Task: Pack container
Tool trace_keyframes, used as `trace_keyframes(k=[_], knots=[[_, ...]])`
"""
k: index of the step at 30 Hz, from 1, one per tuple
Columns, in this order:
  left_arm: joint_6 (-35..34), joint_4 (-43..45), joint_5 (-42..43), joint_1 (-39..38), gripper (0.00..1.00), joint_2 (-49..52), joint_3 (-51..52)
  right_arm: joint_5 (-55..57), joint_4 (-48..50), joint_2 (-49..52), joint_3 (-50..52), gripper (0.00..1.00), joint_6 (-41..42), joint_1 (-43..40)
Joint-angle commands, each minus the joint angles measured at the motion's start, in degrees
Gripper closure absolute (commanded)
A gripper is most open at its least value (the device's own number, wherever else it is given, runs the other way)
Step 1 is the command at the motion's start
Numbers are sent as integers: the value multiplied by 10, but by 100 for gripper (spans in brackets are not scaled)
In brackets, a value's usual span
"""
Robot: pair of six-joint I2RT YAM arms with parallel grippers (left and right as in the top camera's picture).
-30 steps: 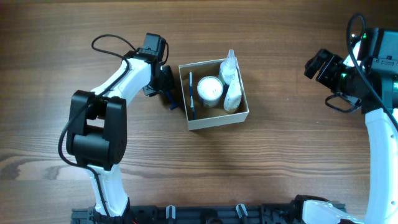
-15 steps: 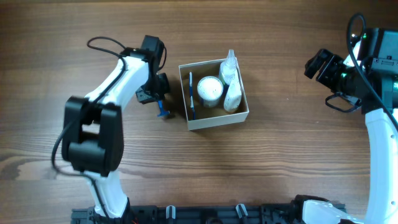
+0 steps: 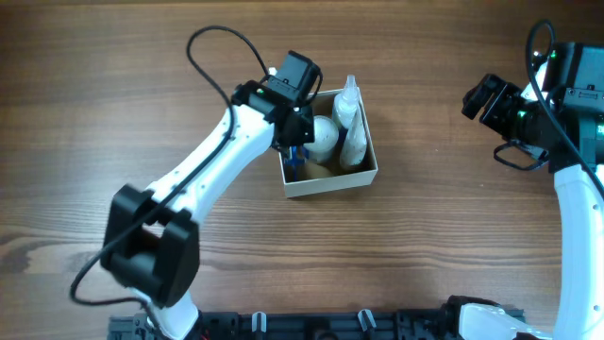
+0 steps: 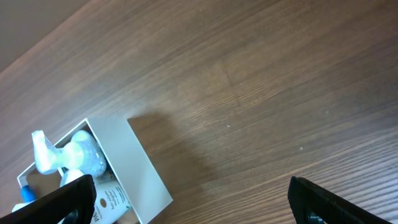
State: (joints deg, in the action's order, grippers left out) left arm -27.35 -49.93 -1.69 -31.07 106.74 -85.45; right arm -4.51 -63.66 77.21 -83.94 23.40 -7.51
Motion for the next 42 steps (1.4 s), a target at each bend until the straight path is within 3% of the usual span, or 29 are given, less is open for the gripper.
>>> trace_keyframes(k=[1,2,4,5,6,11,13,20,25,28,32,38,42], knots=[[-6,-3,-6,1,76,0,0,-5,1,3,-5,0,8,-1],[-6,-10,-3,1,73,-13,0,-5,2,3,-5,0,7,-1],[-6,-27,-3,1,53,-54,0,-5,1,3,-5,0,7,-1],[-6,-35,-4,1,37,-89,0,-5,2,3,-5,0,7,-1],[-6,-37,-9,1,1,-116,0,-5,2,3,-5,0,8,-1],[2,-39,2,1,0,-253,0,-5,2,3,-5,0,8,-1],[3,-39,-60,10,0,-291,0,-5,2,3,-5,0,7,-1],[7,-110,-84,91,0,-400,18,-5,1,3,-5,0,7,-1],[16,87,28,228,0,-560,267,-5,2,3,-5,0,7,-1],[16,203,51,265,0,-682,465,-5,2,3,-5,0,7,-1],[16,239,51,265,0,-847,660,-5,2,3,-5,0,7,-1],[16,238,51,265,0,-1002,779,-5,2,3,-5,0,7,-1],[16,240,51,269,0,-1053,779,-5,2,3,-5,0,8,-1]])
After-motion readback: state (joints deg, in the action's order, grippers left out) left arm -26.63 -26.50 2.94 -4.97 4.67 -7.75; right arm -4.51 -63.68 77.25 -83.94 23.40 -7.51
